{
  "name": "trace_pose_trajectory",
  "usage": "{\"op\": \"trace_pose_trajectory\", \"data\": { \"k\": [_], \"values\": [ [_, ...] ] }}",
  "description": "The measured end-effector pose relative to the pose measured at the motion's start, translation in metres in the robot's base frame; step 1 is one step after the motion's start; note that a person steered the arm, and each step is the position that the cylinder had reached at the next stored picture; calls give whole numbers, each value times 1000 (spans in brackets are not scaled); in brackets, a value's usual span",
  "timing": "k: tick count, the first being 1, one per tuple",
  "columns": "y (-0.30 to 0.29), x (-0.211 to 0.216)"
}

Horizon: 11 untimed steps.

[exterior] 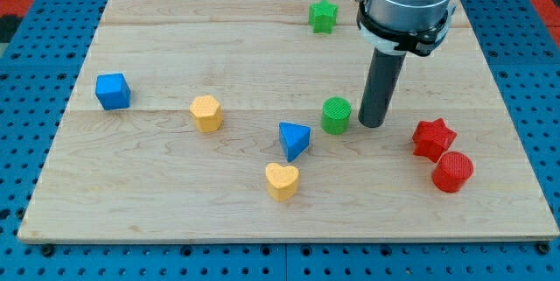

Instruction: Move the blue triangle right of the blue cube

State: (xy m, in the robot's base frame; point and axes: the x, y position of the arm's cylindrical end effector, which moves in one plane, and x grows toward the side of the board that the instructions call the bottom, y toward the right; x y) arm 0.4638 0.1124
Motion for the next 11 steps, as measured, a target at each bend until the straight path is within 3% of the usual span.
{"op": "trace_pose_trajectory", "data": {
  "k": [2, 3, 4, 5, 6, 7, 8, 9, 11],
  "values": [
    [-18, -10],
    [-19, 48],
    [-39, 37],
    [-106, -4],
    [-119, -1],
    [-62, 26],
    [-72, 42],
    [-130, 41],
    [-129, 71]
  ]
}}
